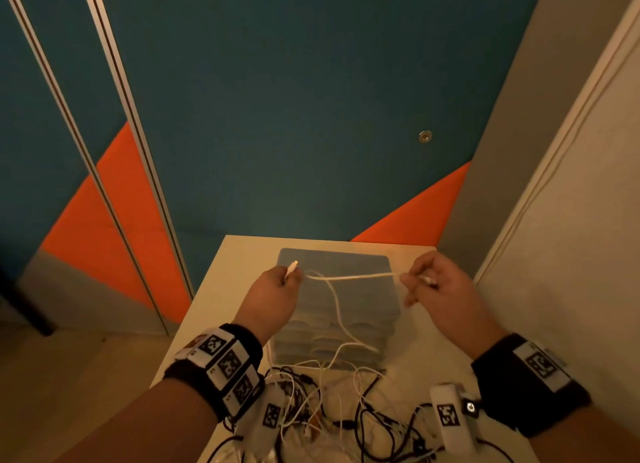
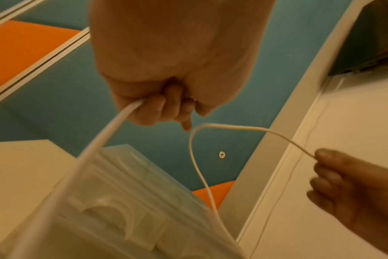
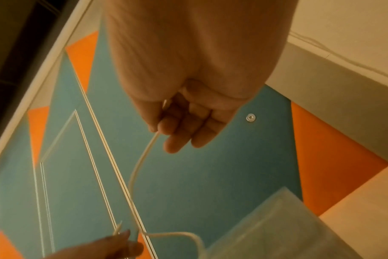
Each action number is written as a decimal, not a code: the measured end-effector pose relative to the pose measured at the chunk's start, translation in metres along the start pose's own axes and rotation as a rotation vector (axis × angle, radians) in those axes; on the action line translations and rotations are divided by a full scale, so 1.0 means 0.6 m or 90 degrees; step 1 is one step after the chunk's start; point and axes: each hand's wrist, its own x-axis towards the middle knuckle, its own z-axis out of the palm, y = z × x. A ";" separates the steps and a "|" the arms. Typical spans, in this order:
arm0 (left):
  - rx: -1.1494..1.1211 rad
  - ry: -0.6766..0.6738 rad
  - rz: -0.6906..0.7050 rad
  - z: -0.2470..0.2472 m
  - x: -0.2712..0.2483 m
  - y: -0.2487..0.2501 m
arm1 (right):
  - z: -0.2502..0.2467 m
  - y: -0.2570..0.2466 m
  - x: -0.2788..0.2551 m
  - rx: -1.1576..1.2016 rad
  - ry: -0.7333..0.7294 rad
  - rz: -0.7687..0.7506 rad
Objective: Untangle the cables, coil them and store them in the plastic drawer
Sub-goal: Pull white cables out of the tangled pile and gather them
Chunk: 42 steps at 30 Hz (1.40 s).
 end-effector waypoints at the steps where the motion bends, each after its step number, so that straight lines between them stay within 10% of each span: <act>1: 0.009 0.013 0.006 0.001 -0.003 0.005 | -0.001 -0.011 0.005 0.024 0.004 -0.007; 13: -0.273 -0.033 0.289 0.013 -0.062 0.130 | 0.070 -0.094 0.040 0.090 -0.079 -0.072; 29: -0.359 0.089 0.193 0.030 -0.057 0.121 | 0.116 -0.087 0.031 0.284 0.003 -0.034; 42: -0.615 0.086 0.085 -0.019 -0.054 0.163 | 0.123 -0.007 -0.016 0.013 -0.237 0.009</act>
